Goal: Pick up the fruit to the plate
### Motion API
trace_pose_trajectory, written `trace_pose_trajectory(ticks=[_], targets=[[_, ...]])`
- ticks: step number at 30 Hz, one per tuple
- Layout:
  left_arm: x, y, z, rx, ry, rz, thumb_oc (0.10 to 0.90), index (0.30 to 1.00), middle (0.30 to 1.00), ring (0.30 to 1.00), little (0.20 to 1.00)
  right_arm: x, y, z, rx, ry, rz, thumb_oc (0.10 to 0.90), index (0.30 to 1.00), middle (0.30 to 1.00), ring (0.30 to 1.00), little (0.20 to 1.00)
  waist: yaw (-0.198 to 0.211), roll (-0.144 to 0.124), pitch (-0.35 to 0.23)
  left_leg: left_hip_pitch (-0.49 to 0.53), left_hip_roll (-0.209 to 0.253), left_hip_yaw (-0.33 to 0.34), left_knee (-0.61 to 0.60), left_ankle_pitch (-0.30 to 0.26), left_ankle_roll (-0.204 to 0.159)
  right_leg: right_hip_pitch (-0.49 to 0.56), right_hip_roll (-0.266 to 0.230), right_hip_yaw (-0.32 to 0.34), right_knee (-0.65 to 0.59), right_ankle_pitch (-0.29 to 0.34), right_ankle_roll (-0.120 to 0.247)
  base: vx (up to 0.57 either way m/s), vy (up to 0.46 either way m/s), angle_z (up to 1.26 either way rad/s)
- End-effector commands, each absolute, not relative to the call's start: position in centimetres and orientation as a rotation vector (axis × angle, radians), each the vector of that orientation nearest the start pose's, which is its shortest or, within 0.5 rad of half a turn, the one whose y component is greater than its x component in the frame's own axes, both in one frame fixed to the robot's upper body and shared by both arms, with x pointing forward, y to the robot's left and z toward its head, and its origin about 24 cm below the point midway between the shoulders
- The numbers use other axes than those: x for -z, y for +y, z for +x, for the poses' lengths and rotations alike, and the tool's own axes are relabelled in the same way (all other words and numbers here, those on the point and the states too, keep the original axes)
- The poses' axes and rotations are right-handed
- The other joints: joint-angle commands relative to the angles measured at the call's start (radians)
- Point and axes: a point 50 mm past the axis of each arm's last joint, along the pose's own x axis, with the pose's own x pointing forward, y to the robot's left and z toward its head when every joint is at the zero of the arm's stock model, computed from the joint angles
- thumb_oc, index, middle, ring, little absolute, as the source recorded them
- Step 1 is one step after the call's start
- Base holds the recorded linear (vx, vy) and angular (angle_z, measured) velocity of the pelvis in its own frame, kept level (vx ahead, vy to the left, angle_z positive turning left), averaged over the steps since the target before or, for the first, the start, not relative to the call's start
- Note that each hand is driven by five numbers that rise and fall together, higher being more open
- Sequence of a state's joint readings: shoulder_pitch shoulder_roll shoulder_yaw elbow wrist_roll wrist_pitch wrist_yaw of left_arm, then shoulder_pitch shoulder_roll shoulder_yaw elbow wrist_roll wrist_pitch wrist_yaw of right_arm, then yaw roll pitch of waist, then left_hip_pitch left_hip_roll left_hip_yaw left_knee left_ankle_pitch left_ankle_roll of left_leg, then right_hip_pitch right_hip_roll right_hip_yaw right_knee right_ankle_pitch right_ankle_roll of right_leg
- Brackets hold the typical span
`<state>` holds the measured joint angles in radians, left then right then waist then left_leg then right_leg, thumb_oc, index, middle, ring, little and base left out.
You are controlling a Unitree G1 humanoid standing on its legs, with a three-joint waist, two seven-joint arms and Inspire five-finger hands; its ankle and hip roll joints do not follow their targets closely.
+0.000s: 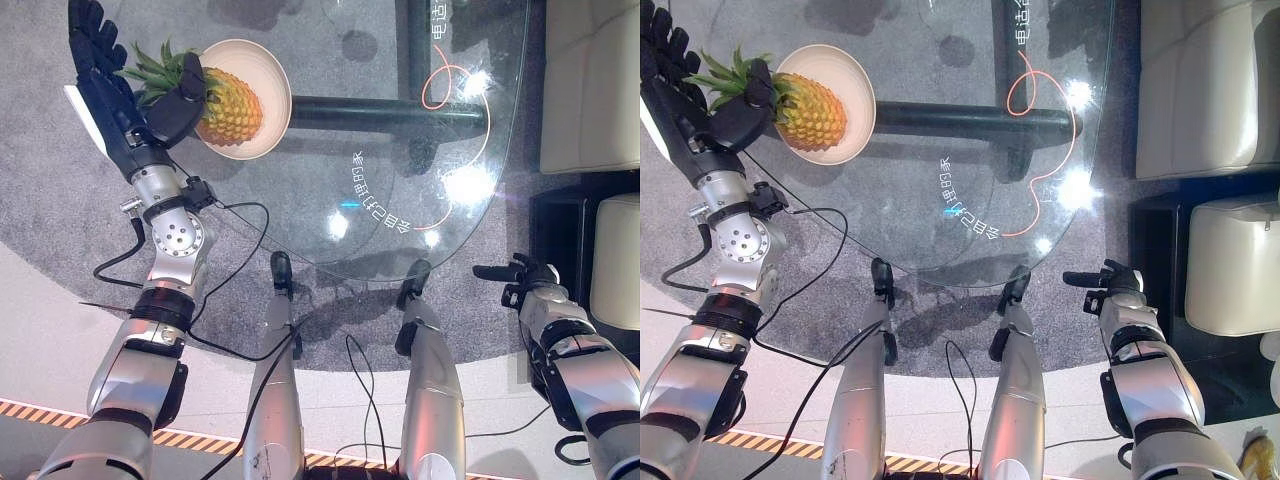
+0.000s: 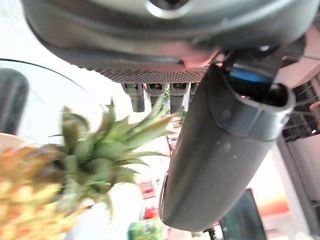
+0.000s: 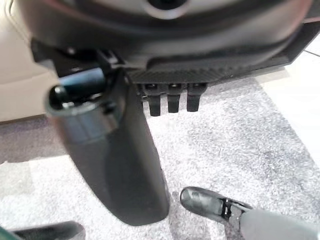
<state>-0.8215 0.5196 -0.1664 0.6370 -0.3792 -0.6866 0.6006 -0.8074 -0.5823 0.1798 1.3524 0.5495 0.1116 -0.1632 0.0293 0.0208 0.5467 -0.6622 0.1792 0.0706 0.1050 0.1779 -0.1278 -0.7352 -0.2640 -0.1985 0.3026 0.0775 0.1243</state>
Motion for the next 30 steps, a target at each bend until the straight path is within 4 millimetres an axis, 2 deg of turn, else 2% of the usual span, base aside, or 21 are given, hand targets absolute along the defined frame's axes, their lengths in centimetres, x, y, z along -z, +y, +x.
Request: trace_pose_trajectory(ticks=[1, 12, 15, 17, 19, 20, 21, 23, 29, 30], targets=[[-28.5, 23.4, 32.8, -0.440, -1.169, -0.145, 0.800, 0.900, 0.900, 0.900, 0.900, -2.9, -35.3, 30.6, 0.658, 0.620, -0.097, 0.800, 0.900, 0.900, 0.900, 0.900, 0.020, -0.015, -0.027, -0.005, -0.004, -0.006, 0.080, -0.113, -0.024, 0.073, -0.032, -0.029, -0.075, -0.019, 0.070, 0.00, 0.000, 0.00], [-28.9, 22.9, 32.4, -0.393, -1.174, -0.110, 0.800, 0.900, 0.900, 0.900, 0.900, -1.4, -35.5, 29.2, 0.666, 0.672, -0.082, 0.800, 0.900, 0.900, 0.900, 0.900, 0.026, -0.016, -0.027, 0.076, -0.006, -0.002, 0.056, -0.116, -0.022, 0.154, -0.032, -0.025, -0.090, -0.027, 0.074, 0.00, -0.002, 0.01], [-28.6, 23.3, 32.6, -0.409, -1.128, -0.065, 0.800, 0.900, 0.900, 0.900, 0.900, -0.6, -35.6, 28.6, 0.670, 0.688, -0.066, 0.800, 0.900, 0.900, 0.900, 0.900, 0.028, -0.017, -0.027, 0.115, -0.005, 0.004, 0.040, -0.114, -0.024, 0.195, -0.033, -0.024, -0.104, -0.026, 0.079, 0.01, -0.021, 0.00], [-28.0, 24.4, 32.9, -0.441, -1.063, -0.059, 0.800, 0.900, 0.900, 0.900, 0.900, 0.3, -35.7, 27.7, 0.675, 0.713, -0.054, 0.800, 0.900, 0.900, 0.900, 0.900, 0.027, -0.019, -0.027, 0.162, -0.003, 0.010, 0.025, -0.111, -0.027, 0.244, -0.032, -0.023, -0.123, -0.022, 0.082, 0.02, -0.011, 0.02], [-26.9, 25.7, 33.0, -0.475, -0.994, -0.055, 0.800, 0.900, 0.900, 0.900, 0.900, 1.2, -35.7, 26.9, 0.672, 0.726, -0.044, 0.800, 0.900, 0.900, 0.900, 0.900, 0.025, -0.019, -0.027, 0.200, 0.000, 0.017, 0.005, -0.101, -0.029, 0.286, -0.032, -0.024, -0.147, -0.012, 0.084, 0.03, 0.005, 0.03], [-25.6, 26.7, 33.0, -0.497, -0.944, -0.040, 0.800, 0.900, 0.900, 0.900, 0.900, 1.9, -35.6, 26.2, 0.668, 0.739, -0.045, 0.800, 0.900, 0.900, 0.900, 0.900, 0.024, -0.018, -0.027, 0.235, 0.003, 0.022, -0.009, -0.103, -0.033, 0.323, -0.031, -0.023, -0.162, -0.015, 0.085, 0.00, 0.000, 0.00], [-25.3, 26.9, 33.0, -0.504, -0.932, -0.034, 0.800, 0.900, 0.900, 0.900, 0.900, 2.1, -35.6, 26.1, 0.666, 0.740, -0.045, 0.800, 0.900, 0.900, 0.900, 0.900, 0.024, -0.018, -0.028, 0.237, 0.002, 0.023, -0.014, -0.096, -0.032, 0.327, -0.031, -0.023, -0.170, -0.008, 0.085, 0.05, 0.028, -0.03], [-23.3, 27.9, 32.8, -0.520, -0.861, 0.011, 0.800, 0.900, 0.900, 0.900, 0.900, 3.3, -35.5, 24.8, 0.670, 0.769, -0.044, 0.800, 0.900, 0.900, 0.900, 0.900, 0.022, -0.017, -0.052, 0.273, 0.005, 0.034, -0.036, -0.091, -0.034, 0.367, -0.031, -0.024, -0.198, -0.002, 0.085, 0.06, 0.034, -0.01], [-14.5, 31.3, 31.0, -0.578, -0.517, 0.128, 0.800, 0.900, 0.900, 0.900, 0.900, 7.0, -36.0, 19.1, 0.674, 0.900, -0.086, 0.800, 0.900, 0.900, 0.900, 0.900, 0.020, -0.006, -0.151, 0.401, 0.006, 0.057, -0.099, -0.090, -0.034, 0.505, -0.030, -0.028, -0.271, 0.004, 0.084, 0.13, 0.065, -0.02], [-12.5, 31.8, 30.3, -0.595, -0.442, 0.143, 0.800, 0.900, 0.900, 0.900, 0.900, 7.7, -36.1, 17.9, 0.667, 0.930, -0.099, 0.800, 0.900, 0.900, 0.900, 0.900, 0.020, -0.006, -0.169, 0.433, 0.007, 0.061, -0.111, -0.092, -0.034, 0.536, -0.028, -0.030, -0.280, 0.000, 0.084, 0.12, 0.040, -0.05]])
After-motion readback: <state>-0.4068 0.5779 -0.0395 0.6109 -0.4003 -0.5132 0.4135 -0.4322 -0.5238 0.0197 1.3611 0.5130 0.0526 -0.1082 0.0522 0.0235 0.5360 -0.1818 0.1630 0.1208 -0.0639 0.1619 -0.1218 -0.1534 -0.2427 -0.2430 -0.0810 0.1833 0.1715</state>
